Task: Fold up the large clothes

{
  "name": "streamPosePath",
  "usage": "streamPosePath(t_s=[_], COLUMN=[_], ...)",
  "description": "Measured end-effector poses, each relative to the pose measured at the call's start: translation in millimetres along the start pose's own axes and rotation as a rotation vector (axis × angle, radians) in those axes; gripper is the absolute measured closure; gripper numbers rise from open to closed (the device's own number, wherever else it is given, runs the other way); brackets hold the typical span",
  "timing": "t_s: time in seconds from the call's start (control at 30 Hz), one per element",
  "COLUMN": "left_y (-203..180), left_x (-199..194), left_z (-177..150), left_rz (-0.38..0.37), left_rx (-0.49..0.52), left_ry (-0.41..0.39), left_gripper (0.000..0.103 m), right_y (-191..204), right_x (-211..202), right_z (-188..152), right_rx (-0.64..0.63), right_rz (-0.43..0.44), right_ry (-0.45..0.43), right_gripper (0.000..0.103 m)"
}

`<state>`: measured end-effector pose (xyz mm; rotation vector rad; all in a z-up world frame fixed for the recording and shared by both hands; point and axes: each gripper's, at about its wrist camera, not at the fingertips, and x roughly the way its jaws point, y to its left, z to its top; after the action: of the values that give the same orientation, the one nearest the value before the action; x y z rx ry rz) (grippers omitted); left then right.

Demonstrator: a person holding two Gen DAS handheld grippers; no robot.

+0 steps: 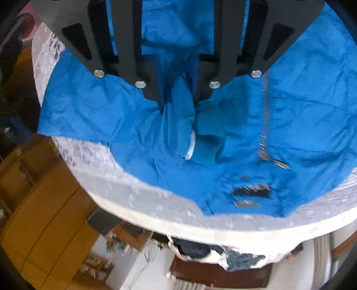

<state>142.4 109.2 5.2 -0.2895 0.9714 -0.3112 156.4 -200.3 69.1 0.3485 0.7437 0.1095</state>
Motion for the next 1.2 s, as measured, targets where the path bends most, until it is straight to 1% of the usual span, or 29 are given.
streamPosePath(t_s=[0.07,0.1,0.2,0.23,0.27,0.33,0.4,0.5,0.53,0.6,0.67,0.7,0.83,0.9,0.97,1.0,1.03,1.07,1.1,1.13,1.17,1.2], left_y=[16.8,26.8,60.6,75.1,85.4,109.1,127.7,148.4,153.0,159.0,168.9,173.7,186.0,187.6,189.0,188.1,186.5,184.2,181.8,176.3,172.8,168.3], left_x=[-19.3,-29.8,-61.8,-73.4,-80.9,-95.7,-103.1,-104.9,-100.1,-92.6,-81.6,-77.1,-82.4,-93.7,-114.6,-128.2,-135.7,-142.8,-147.9,-150.4,-149.6,-147.2], left_z=[2.2,2.9,4.2,4.4,4.4,3.9,1.9,-4.2,-6.9,-14.9,-20.0,-22.3,-25.7,-25.9,-25.2,-25.3,-24.7,-22.7,-21.6,-20.2,-17.4,-16.2], left_rz=[0.000,0.012,0.080,0.114,0.136,0.171,0.199,0.223,0.223,0.229,0.238,0.233,0.207,0.216,0.230,0.252,0.265,0.274,0.275,0.264,0.249,0.230], left_rx=[-0.034,-0.052,-0.085,-0.098,-0.112,-0.145,-0.173,-0.187,-0.188,-0.191,-0.205,-0.219,-0.239,-0.243,-0.244,-0.233,-0.224,-0.210,-0.199,-0.189,-0.185,-0.179], left_ry=[-0.047,-0.070,-0.148,-0.176,-0.192,-0.215,-0.217,-0.191,-0.173,-0.139,-0.108,-0.096,-0.087,-0.101,-0.147,-0.184,-0.203,-0.221,-0.229,-0.228,-0.222,-0.213], left_gripper=[0.087,0.087,0.087,0.087,0.087,0.087,0.087,0.087,0.087,0.086,0.084,0.081,0.071,0.067,0.064,0.060,0.057,0.057,0.057,0.057,0.057,0.057], right_y=[-4.3,-4.8,-3.3,0.6,4.6,13.5,21.7,34.0,35.9,38.5,35.9,34.9,33.4,33.9,37.6,40.5,47.2,53.9,60.7,69.6,82.2,89.3], right_x=[1.9,2.4,11.2,17.5,23.5,38.5,53.6,85.4,93.3,107.2,121.1,125.7,131.7,128.7,115.8,107.4,95.0,85.8,79.8,74.0,71.1,72.2], right_z=[0.0,0.2,-3.0,-5.4,-7.9,-14.5,-22.3,-40.1,-44.1,-52.9,-62.1,-65.0,-67.8,-65.0,-58.2,-53.7,-49.5,-46.5,-41.6,-40.8,-41.2,-42.5], right_rx=[0.018,0.022,0.015,-0.005,-0.019,-0.036,-0.044,-0.062,-0.068,-0.074,-0.073,-0.076,-0.073,-0.077,-0.074,-0.085,-0.111,-0.129,-0.144,-0.157,-0.169,-0.175], right_rz=[0.013,0.018,0.046,0.062,0.078,0.113,0.129,0.083,0.072,0.053,0.018,0.012,0.009,0.001,-0.024,-0.046,-0.069,-0.073,-0.058,-0.027,0.026,0.051], right_ry=[0.007,0.010,0.041,0.067,0.090,0.140,0.190,0.286,0.303,0.338,0.365,0.373,0.379,0.371,0.338,0.309,0.264,0.235,0.218,0.211,0.220,0.231], right_gripper=[0.056,0.056,0.055,0.053,0.051,0.051,0.051,0.051,0.051,0.055,0.056,0.056,0.055,0.055,0.055,0.055,0.054,0.053,0.053,0.053,0.053,0.053])
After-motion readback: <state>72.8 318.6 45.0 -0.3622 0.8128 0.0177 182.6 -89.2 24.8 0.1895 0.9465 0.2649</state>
